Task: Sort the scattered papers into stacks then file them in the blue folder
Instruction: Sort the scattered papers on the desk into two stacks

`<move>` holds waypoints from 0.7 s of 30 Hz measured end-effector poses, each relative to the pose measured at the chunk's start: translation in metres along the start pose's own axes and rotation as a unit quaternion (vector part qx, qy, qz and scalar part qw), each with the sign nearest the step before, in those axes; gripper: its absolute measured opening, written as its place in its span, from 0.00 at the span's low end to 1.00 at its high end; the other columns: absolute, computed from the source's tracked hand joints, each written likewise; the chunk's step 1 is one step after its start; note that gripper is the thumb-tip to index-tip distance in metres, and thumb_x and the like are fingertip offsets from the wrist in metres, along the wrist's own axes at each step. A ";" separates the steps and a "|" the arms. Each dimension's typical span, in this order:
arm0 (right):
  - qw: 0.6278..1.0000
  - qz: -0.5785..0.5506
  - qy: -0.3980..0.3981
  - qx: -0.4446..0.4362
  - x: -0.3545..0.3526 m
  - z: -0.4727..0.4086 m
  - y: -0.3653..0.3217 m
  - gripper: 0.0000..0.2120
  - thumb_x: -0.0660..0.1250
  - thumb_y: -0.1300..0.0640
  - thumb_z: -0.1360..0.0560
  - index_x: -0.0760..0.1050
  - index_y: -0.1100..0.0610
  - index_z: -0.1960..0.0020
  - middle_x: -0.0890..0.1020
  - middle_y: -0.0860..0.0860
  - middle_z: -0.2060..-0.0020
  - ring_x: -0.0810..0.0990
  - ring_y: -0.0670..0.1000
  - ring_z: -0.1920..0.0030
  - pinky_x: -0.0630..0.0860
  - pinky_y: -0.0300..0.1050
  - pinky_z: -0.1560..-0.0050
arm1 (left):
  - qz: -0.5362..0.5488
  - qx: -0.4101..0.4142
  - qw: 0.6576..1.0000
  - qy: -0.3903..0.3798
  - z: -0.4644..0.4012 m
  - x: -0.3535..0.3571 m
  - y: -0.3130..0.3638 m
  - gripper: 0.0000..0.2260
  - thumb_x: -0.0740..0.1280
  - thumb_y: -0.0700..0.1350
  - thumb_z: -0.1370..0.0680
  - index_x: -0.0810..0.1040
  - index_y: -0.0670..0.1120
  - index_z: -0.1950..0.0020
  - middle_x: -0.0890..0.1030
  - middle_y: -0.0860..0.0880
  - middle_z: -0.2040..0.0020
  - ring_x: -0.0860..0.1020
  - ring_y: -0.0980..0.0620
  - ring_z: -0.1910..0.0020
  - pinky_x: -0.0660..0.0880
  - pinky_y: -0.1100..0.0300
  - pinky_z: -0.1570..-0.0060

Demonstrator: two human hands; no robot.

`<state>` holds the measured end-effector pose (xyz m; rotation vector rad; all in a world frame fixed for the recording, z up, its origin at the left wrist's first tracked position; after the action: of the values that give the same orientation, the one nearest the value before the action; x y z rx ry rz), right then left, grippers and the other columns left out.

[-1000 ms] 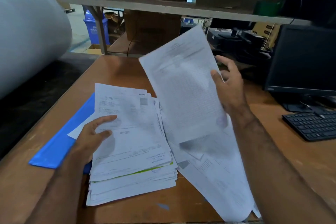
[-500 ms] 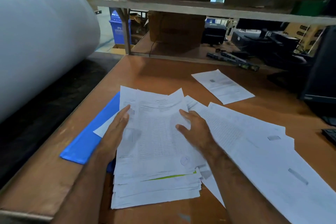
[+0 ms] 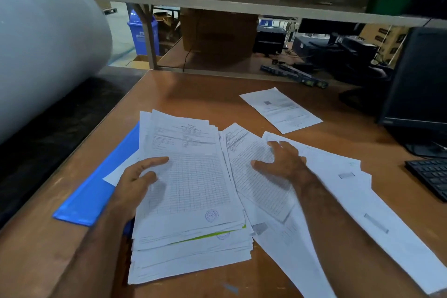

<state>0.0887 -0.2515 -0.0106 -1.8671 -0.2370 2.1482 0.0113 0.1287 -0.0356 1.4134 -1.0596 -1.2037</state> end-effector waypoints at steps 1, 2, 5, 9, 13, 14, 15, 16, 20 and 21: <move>1.000 0.005 -0.020 0.004 -0.003 -0.004 0.009 0.55 0.63 0.19 0.39 0.56 0.45 0.20 0.60 0.53 0.20 0.60 0.61 0.21 0.59 0.68 0.25 | -0.003 0.002 1.000 0.002 0.001 0.000 0.000 0.24 0.61 0.27 0.22 0.85 0.52 0.40 0.80 0.58 0.35 0.76 0.57 0.33 0.73 0.57 0.39; 0.999 0.020 -0.035 0.003 -0.006 -0.006 0.015 0.56 0.65 0.19 0.39 0.54 0.46 0.20 0.61 0.54 0.20 0.61 0.61 0.22 0.60 0.68 0.25 | -0.011 0.004 1.000 0.005 0.001 0.001 0.001 0.23 0.62 0.28 0.21 0.85 0.52 0.40 0.80 0.57 0.34 0.76 0.57 0.33 0.73 0.58 0.39; 0.997 0.063 -0.035 0.009 -0.012 -0.011 0.018 0.58 0.68 0.19 0.40 0.52 0.45 0.19 0.61 0.55 0.20 0.63 0.62 0.23 0.61 0.67 0.27 | -0.048 0.022 0.999 0.014 0.002 0.000 0.002 0.17 0.68 0.33 0.20 0.84 0.53 0.39 0.80 0.57 0.35 0.76 0.58 0.35 0.73 0.63 0.43; 0.999 -0.048 -0.005 -0.023 -0.023 -0.017 0.012 0.41 0.76 0.37 0.30 0.63 0.44 0.23 0.71 0.53 0.25 0.72 0.59 0.28 0.69 0.60 0.30 | -0.048 0.030 0.998 0.010 0.004 0.001 0.003 0.15 0.70 0.36 0.21 0.85 0.54 0.40 0.81 0.59 0.36 0.76 0.60 0.36 0.74 0.65 0.47; 0.988 -0.119 0.038 -0.093 -0.042 -0.004 0.012 0.30 0.70 0.54 0.20 0.63 0.40 0.22 0.73 0.49 0.26 0.75 0.56 0.30 0.73 0.46 0.35 | -0.047 0.029 0.998 0.018 0.004 0.001 0.002 0.15 0.69 0.34 0.20 0.85 0.52 0.41 0.82 0.58 0.37 0.76 0.64 0.37 0.72 0.64 0.44; 0.981 -0.151 0.051 -0.111 -0.049 0.001 0.012 0.32 0.68 0.55 0.19 0.60 0.37 0.22 0.72 0.47 0.25 0.74 0.54 0.29 0.73 0.42 0.38 | -0.044 0.027 0.998 0.020 0.004 0.001 0.002 0.15 0.68 0.33 0.20 0.86 0.51 0.41 0.82 0.57 0.37 0.76 0.64 0.38 0.72 0.64 0.43; 0.973 -0.186 0.066 -0.119 -0.057 0.007 0.013 0.32 0.67 0.56 0.18 0.58 0.34 0.22 0.70 0.45 0.25 0.74 0.52 0.30 0.72 0.39 0.40 | -0.042 0.027 0.999 0.021 0.004 0.002 0.002 0.15 0.68 0.33 0.20 0.86 0.50 0.41 0.82 0.56 0.38 0.77 0.64 0.38 0.72 0.64 0.43; 0.964 -0.219 0.080 -0.127 -0.066 0.013 0.013 0.33 0.64 0.57 0.17 0.57 0.31 0.23 0.69 0.43 0.24 0.73 0.49 0.31 0.72 0.39 0.41 | -0.040 0.026 0.999 0.023 0.004 0.002 0.003 0.15 0.68 0.32 0.20 0.86 0.49 0.41 0.82 0.55 0.38 0.77 0.65 0.39 0.72 0.65 0.44; 0.928 -0.303 0.135 -0.168 -0.090 0.033 0.018 0.22 0.59 0.61 0.16 0.75 0.38 0.30 0.76 0.38 0.31 0.72 0.42 0.31 0.70 0.41 0.31 | -0.041 0.032 0.998 0.024 0.005 0.003 0.006 0.15 0.66 0.31 0.20 0.86 0.48 0.42 0.82 0.57 0.40 0.76 0.65 0.39 0.71 0.67 0.46; 0.928 -0.305 0.140 -0.161 -0.094 0.035 0.023 0.19 0.60 0.61 0.16 0.80 0.41 0.35 0.80 0.38 0.36 0.75 0.41 0.33 0.72 0.41 0.32 | -0.042 0.034 0.998 0.023 0.006 0.003 0.006 0.15 0.66 0.31 0.20 0.86 0.48 0.42 0.82 0.58 0.41 0.76 0.65 0.39 0.71 0.67 0.46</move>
<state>0.0627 -0.3010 0.0756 -1.8973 -1.0074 1.4690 0.0054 0.1237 -0.0305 1.5435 -1.0260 -1.1980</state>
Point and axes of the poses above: each hand's wrist, its own z-axis away from the middle knuckle, its own x-axis out of the palm, y = z × x, the point moved 5 cm from there along -z, towards the middle knuckle
